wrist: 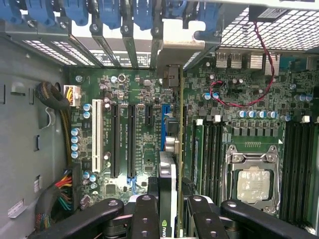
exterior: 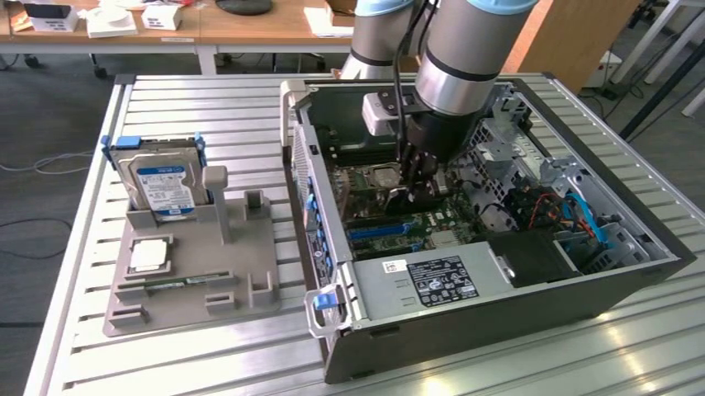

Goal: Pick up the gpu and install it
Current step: 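Insert the gpu into the slot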

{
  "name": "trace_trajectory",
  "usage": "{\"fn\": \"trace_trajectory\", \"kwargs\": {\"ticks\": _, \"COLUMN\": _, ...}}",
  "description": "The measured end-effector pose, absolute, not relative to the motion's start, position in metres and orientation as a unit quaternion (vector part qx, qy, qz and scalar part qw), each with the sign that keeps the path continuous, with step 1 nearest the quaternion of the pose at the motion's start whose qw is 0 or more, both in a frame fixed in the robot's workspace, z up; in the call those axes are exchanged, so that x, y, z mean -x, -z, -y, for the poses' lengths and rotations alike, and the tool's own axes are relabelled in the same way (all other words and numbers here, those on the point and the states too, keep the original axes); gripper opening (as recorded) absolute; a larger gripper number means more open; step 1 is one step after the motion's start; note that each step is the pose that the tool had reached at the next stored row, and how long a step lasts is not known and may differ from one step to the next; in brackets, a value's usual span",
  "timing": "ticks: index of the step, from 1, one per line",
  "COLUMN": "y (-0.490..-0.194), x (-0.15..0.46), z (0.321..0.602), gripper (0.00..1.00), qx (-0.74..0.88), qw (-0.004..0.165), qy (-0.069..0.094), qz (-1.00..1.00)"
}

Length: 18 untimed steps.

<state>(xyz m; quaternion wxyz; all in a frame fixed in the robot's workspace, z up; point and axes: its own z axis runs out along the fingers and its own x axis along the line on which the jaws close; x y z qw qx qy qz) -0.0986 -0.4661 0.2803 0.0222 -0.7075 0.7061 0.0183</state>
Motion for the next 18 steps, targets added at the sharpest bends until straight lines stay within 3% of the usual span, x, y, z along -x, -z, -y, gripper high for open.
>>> {"fn": "trace_trajectory", "kwargs": {"ticks": 18, "y": -0.2803, "x": 0.1045, "z": 0.4675, "gripper": 0.27, "qx": 0.707, "qw": 0.022, "qy": -0.018, "qz": -0.706}}
